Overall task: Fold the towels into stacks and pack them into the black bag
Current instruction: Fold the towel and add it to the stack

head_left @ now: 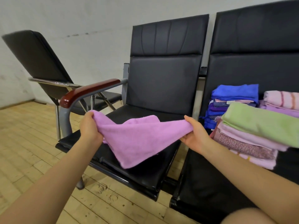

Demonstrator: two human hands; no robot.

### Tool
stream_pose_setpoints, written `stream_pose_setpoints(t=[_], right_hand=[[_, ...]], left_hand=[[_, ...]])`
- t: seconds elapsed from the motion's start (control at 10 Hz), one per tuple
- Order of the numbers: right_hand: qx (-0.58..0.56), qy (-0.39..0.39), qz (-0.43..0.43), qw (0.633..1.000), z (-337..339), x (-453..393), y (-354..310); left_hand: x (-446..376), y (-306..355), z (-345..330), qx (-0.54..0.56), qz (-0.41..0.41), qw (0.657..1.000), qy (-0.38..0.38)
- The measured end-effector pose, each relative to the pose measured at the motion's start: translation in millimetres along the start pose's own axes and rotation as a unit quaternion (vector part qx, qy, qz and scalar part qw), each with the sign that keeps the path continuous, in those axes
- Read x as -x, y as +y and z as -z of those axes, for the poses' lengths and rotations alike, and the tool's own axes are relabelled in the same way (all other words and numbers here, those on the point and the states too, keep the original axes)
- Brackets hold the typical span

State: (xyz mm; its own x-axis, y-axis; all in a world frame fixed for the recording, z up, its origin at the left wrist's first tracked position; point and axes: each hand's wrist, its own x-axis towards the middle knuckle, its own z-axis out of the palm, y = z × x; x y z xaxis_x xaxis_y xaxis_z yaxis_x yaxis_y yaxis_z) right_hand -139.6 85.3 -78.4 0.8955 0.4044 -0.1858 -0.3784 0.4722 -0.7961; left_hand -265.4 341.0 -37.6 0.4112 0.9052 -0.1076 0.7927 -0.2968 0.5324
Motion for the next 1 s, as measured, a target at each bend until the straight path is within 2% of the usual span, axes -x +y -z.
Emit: stream_pose_setpoints(t=[0.1,0.2,0.3,0.4,0.5,0.6,0.7,0.8,0.9,1.0], right_hand=[[0.049,-0.03,-0.016,0.998,8.7,14.3,3.8],[0.214,-0.124,-0.052,0.967,17.7,22.9,15.3],[0.477,-0.161,-0.058,0.862,26.4,27.3,37.2],[0.592,-0.11,0.026,0.798,21.2,18.1,49.7],[0.64,-0.046,0.098,0.761,9.2,1.3,56.1],[0.714,-0.029,0.146,0.684,-7.4,-19.0,67.5],[0.769,-0.019,0.136,0.625,-25.1,-49.2,79.7],[0.779,0.003,0.115,0.616,-38.0,-83.3,91.7],[0.757,0.052,0.116,0.641,-47.7,-115.5,100.0],[0.763,0.102,0.132,0.624,-50.1,-148.8,105.2]], left_hand=[[-10.9,-19.6,0.8,0.414,0.038,0.909,-0.015],[-9.8,-41.2,-6.3,0.395,-0.012,0.918,-0.024],[-21.5,-59.7,-31.8,0.189,-0.115,0.973,-0.059],[-32.3,-76.9,-49.4,0.054,-0.135,0.985,-0.093],[-40.8,-84.8,-60.0,-0.003,-0.169,0.982,-0.085],[-56.1,-83.1,-64.8,0.003,-0.19,0.981,-0.04],[-74.7,-76.0,-68.6,0.011,-0.214,0.977,0.022],[-92.9,-66.8,-73.9,0.023,-0.207,0.977,0.035],[-122.8,-55.3,-86.7,0.01,-0.175,0.984,0.02],[-153.6,-42.0,-107.4,-0.107,-0.158,0.981,0.023]])
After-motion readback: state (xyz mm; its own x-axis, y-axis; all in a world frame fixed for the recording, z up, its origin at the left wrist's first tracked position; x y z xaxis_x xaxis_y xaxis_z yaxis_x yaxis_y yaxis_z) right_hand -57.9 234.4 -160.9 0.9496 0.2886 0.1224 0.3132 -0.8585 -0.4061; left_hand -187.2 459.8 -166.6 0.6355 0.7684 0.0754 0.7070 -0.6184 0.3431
